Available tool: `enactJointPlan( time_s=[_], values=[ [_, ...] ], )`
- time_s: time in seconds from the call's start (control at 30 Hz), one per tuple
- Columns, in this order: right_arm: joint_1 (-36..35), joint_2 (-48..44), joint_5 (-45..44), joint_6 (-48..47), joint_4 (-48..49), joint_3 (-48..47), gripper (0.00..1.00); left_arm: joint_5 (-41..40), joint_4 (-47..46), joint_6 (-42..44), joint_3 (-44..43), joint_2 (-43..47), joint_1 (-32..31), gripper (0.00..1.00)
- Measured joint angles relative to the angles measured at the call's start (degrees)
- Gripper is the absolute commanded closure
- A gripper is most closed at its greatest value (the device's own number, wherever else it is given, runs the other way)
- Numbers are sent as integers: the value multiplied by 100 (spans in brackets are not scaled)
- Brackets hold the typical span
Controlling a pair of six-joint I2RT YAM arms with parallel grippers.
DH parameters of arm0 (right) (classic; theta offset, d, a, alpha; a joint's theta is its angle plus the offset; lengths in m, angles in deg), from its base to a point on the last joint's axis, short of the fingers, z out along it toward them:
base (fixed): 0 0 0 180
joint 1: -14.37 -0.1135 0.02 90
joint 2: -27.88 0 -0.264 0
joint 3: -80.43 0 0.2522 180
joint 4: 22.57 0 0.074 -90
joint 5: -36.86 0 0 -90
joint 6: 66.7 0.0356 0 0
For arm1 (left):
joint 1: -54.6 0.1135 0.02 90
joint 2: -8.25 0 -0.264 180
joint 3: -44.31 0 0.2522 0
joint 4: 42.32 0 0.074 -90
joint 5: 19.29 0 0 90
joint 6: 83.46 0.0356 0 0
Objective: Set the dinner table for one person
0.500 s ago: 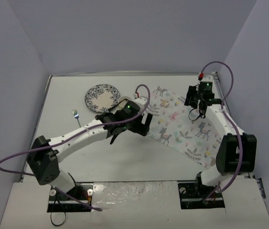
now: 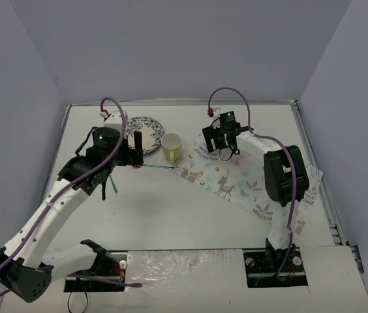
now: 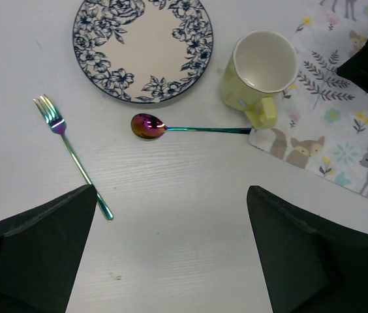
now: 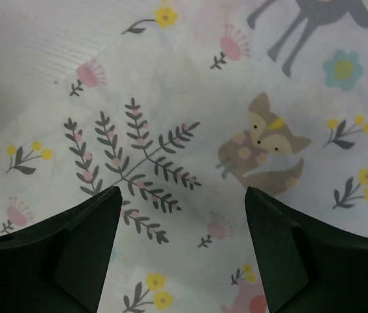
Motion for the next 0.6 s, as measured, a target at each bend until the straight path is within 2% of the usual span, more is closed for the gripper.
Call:
enactJointPlan(
  time_s=[0.3, 0.6],
  values=[
    [-152, 984, 104, -49, -68, -913, 25, -45, -50, 107, 948, 318, 924, 3],
    [-147, 1925, -197, 292, -381, -2291, 26, -122, -152, 191, 1038, 483, 1140, 3]
  ],
)
